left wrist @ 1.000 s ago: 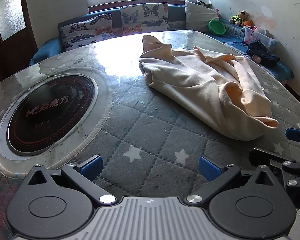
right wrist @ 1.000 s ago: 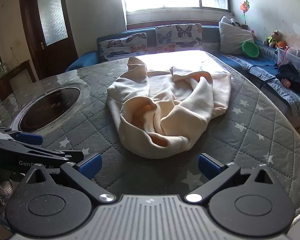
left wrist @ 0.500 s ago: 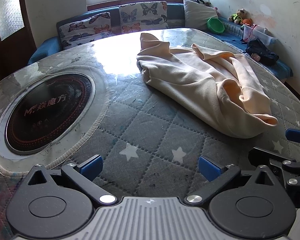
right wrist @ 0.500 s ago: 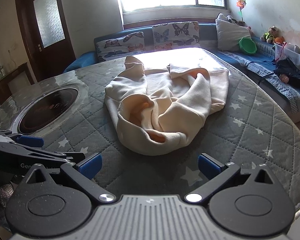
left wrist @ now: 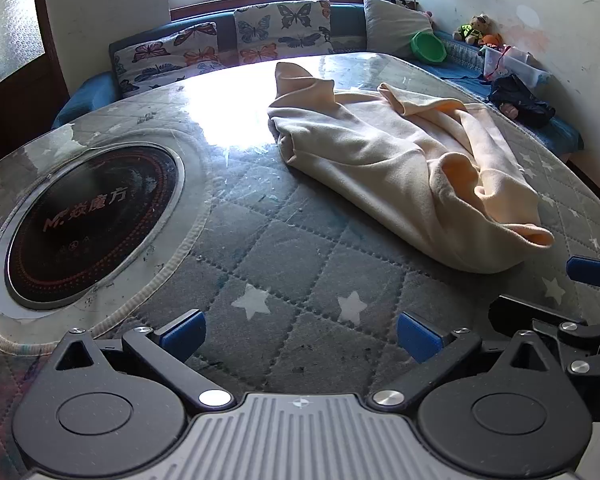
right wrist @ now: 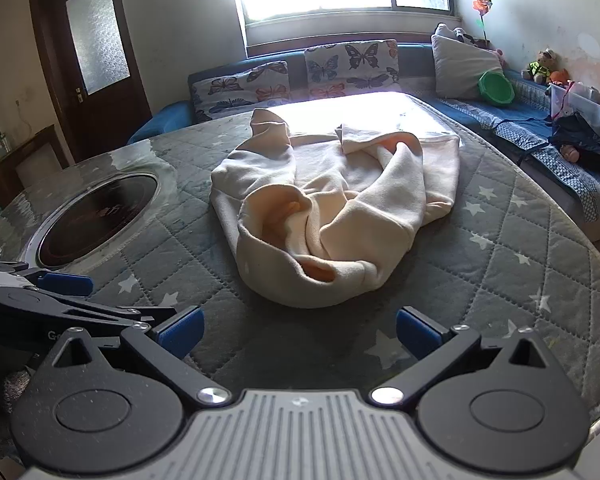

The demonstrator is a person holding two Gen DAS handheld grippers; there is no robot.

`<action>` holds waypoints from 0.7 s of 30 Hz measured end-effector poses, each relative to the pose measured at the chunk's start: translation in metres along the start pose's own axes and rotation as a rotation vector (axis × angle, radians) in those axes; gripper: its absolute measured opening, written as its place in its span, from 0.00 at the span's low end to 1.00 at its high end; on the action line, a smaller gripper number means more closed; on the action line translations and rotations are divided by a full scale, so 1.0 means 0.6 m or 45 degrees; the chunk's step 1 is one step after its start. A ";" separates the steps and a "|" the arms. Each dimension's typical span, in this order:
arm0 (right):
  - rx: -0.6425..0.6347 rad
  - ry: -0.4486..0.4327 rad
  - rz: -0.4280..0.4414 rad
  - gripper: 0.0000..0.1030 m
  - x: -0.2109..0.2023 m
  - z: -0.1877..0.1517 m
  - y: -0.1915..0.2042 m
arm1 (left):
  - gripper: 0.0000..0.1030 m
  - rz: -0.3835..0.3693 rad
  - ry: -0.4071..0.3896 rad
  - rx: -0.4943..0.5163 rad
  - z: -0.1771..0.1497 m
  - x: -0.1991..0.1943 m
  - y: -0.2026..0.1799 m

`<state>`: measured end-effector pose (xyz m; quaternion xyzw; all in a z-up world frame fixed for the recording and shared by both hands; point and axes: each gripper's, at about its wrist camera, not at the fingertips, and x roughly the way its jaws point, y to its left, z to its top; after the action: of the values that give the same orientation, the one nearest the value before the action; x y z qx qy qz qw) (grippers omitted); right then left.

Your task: Fold clothes

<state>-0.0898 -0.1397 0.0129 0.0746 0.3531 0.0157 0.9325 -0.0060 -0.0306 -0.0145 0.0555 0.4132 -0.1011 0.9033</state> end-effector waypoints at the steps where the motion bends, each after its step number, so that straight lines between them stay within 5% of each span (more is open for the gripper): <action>1: 0.000 0.000 0.000 1.00 0.000 0.000 0.000 | 1.00 -0.002 0.001 -0.001 0.000 0.000 0.000; 21: 0.003 0.008 0.004 1.00 0.004 -0.001 0.000 | 1.00 -0.009 0.015 -0.001 -0.001 0.004 -0.003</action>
<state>-0.0885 -0.1396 0.0111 0.0764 0.3560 0.0169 0.9312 -0.0053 -0.0327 -0.0168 0.0543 0.4189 -0.1039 0.9004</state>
